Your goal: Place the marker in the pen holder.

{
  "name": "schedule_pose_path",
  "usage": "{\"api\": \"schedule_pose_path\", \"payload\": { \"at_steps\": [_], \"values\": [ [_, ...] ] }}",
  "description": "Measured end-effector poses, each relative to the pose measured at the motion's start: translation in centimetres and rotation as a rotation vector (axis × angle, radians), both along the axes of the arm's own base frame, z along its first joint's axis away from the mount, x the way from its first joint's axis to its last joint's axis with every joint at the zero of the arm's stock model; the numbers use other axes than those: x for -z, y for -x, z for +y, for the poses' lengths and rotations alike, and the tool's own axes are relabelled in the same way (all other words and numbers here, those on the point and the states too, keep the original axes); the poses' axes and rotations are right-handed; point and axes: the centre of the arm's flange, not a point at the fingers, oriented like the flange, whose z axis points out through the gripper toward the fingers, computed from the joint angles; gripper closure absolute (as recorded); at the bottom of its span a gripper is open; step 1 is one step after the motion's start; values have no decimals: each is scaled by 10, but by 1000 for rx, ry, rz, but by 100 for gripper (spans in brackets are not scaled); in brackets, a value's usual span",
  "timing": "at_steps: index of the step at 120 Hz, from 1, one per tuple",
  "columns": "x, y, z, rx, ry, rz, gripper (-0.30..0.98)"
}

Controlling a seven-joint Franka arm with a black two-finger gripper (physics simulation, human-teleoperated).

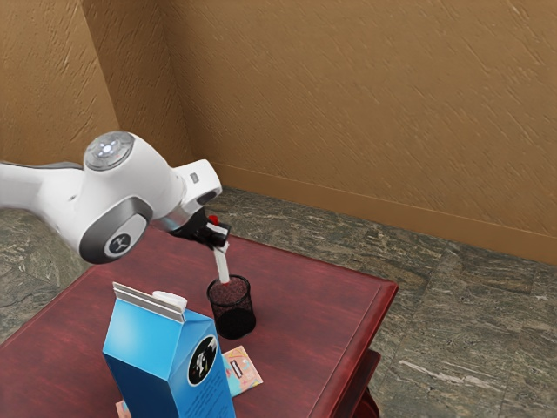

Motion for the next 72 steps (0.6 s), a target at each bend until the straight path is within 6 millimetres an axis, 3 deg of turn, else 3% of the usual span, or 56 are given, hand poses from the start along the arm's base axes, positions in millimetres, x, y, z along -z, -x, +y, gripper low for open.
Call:
{"api": "schedule_pose_path", "payload": {
  "at_steps": [5, 27, 37, 43, 58, 72],
  "values": [
    [0, 0, 0, -5, 3, 0, 79],
    [-1, 0, 1, -27, 21, 1, 38],
    [-3, 1, 1, -30, 21, -1, 26],
    [-14, -5, 7, -46, 27, -19, 21],
    [-105, -53, 35, -135, 59, -72, 11],
    [-204, -72, 64, -220, 87, -32, 7]
  ]
}}
